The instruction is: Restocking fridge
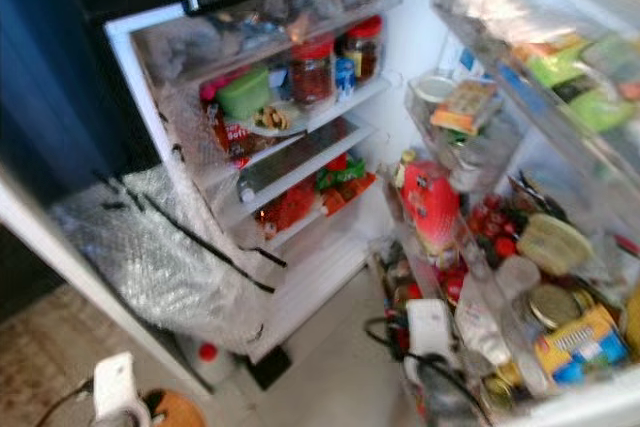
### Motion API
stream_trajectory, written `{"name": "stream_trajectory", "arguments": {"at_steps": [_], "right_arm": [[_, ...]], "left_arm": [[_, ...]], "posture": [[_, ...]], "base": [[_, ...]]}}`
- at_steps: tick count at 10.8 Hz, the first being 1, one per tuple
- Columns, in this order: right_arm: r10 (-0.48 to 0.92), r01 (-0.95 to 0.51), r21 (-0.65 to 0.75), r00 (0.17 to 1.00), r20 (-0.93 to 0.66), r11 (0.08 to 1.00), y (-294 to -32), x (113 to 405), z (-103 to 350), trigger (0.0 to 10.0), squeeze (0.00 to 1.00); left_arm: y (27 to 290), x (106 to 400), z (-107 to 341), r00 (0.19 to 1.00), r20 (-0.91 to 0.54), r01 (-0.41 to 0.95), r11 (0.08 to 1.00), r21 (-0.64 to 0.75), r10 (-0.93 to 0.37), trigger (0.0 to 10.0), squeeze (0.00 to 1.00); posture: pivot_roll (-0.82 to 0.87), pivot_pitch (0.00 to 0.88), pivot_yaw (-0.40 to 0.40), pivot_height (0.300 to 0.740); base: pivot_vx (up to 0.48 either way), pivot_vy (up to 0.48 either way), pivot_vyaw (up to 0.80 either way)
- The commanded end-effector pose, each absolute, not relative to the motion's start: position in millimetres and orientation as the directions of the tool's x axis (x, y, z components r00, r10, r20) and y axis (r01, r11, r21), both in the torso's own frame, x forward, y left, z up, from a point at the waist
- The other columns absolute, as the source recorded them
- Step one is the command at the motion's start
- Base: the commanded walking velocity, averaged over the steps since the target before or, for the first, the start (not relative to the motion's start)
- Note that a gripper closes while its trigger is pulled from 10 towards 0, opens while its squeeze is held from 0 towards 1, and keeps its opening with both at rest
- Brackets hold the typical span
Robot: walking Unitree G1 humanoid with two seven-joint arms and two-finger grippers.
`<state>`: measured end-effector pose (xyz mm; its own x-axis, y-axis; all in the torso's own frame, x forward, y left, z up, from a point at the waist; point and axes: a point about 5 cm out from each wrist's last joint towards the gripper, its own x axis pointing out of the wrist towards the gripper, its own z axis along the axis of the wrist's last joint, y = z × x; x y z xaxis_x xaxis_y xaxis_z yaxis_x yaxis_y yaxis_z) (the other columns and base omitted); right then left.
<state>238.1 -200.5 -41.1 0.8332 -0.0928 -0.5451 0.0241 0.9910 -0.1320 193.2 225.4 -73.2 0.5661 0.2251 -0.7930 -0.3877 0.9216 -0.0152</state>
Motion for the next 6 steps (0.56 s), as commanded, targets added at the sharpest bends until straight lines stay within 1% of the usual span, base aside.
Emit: {"name": "stream_trajectory", "arguments": {"at_steps": [1,2,4,6], "right_arm": [[-0.114,0.051,-0.133,0.841,-0.528,0.990,-206.7,234.7,-40.7,10.0,0.00],[-0.116,0.055,-0.137,0.864,-0.491,0.989,-207.0,236.2,-37.0,10.0,0.00],[-0.131,0.073,-0.173,0.926,-0.353,0.982,-211.1,246.2,-19.4,10.0,0.00],[-0.100,0.070,-0.152,0.975,-0.198,0.986,-207.3,258.9,3.6,10.0,0.00]], "left_arm": [[222.6,185.0,-78.3,0.535,-0.817,-0.372,0.928,-0.002,0.213,10.0,0.00],[222.1,184.3,-78.7,0.535,-0.818,-0.369,0.929,-0.001,0.211,10.0,0.00],[221.8,183.2,-79.3,0.533,-0.819,-0.364,0.931,0.003,0.211,10.0,0.00],[221.6,182.7,-79.6,0.532,-0.820,-0.359,0.933,0.006,0.210,10.0,0.00]], "posture": [[-0.15,0.044,0.022,0.740],[-0.15,0.038,0.023,0.740],[-0.15,0.036,0.023,0.740],[-0.16,0.043,0.022,0.740]], "base": [[0.000,0.000,0.00],[0.000,0.000,0.00],[0.000,0.000,0.00],[0.000,0.000,0.00]]}}
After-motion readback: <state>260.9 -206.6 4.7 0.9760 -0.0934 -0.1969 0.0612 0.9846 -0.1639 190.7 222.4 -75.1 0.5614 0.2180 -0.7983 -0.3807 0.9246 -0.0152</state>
